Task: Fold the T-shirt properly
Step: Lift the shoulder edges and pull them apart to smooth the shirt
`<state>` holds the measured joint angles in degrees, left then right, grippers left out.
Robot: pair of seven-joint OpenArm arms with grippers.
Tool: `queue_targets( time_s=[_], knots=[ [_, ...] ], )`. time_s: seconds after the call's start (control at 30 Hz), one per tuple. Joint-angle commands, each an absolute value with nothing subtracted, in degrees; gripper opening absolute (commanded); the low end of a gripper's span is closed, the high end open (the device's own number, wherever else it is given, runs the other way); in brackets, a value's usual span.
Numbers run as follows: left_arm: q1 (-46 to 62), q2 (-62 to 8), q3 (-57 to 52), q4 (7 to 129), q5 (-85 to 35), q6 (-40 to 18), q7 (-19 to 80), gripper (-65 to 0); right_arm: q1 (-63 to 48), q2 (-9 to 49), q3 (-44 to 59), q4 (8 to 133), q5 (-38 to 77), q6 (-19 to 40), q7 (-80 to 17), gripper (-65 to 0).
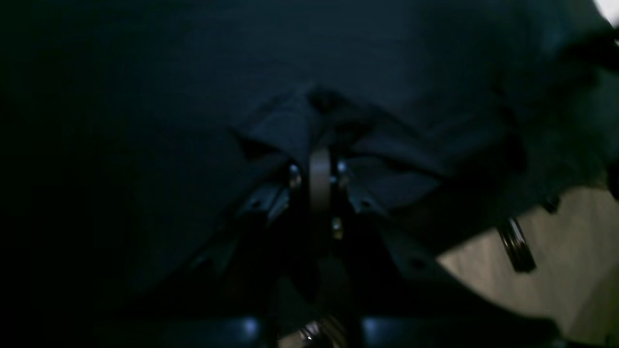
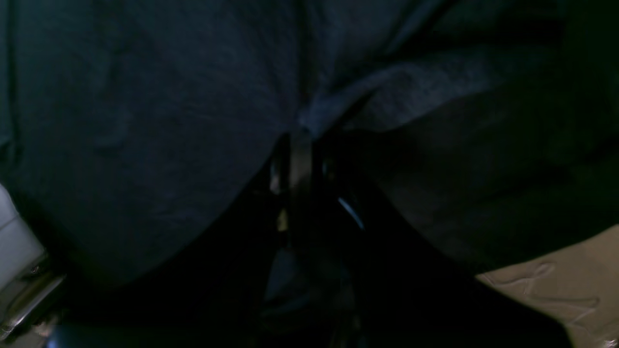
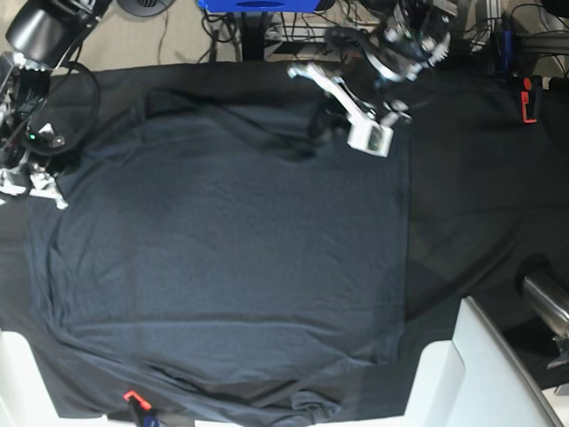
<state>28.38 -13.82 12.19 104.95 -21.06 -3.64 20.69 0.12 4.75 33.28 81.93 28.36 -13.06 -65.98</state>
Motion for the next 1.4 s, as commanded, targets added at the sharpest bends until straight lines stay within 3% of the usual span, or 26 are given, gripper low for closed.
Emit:
queue_targets(
  time_s=[0.0, 0.43, 1.23, 1.3, 1.37],
  knots=[
    [27.5, -13.8, 12.1, 105.8, -21.3, -4.3, 20.4, -65.0, 2.0, 5.9, 31.8, 82.2, 29.4, -13.0, -64.7, -64.4],
    [22.5, -12.7, 11.6, 98.5, -21.2, -4.3, 21.1, -65.0, 6.0, 9.4, 23.3, 73.4, 29.3, -13.2, -59.0, -64.4],
    [21.5, -10.2, 4.7, 94.7, -20.7, -4.2, 21.3, -65.0, 7.2, 9.8, 16.1, 73.3, 29.3, -13.3, -57.7, -64.2],
    [21.6, -10.2, 4.7, 94.9, -21.1, -4.3, 21.3, -65.0, 7.0, 9.8, 16.1, 73.3, 29.3, -13.3, -57.4, -62.9],
    [21.6, -10.4, 4.7, 95.0, -21.1, -4.4, 21.3, -65.0, 7.0, 9.8, 16.0, 73.6, 29.3, -13.3, -57.4, -56.9]
  ],
)
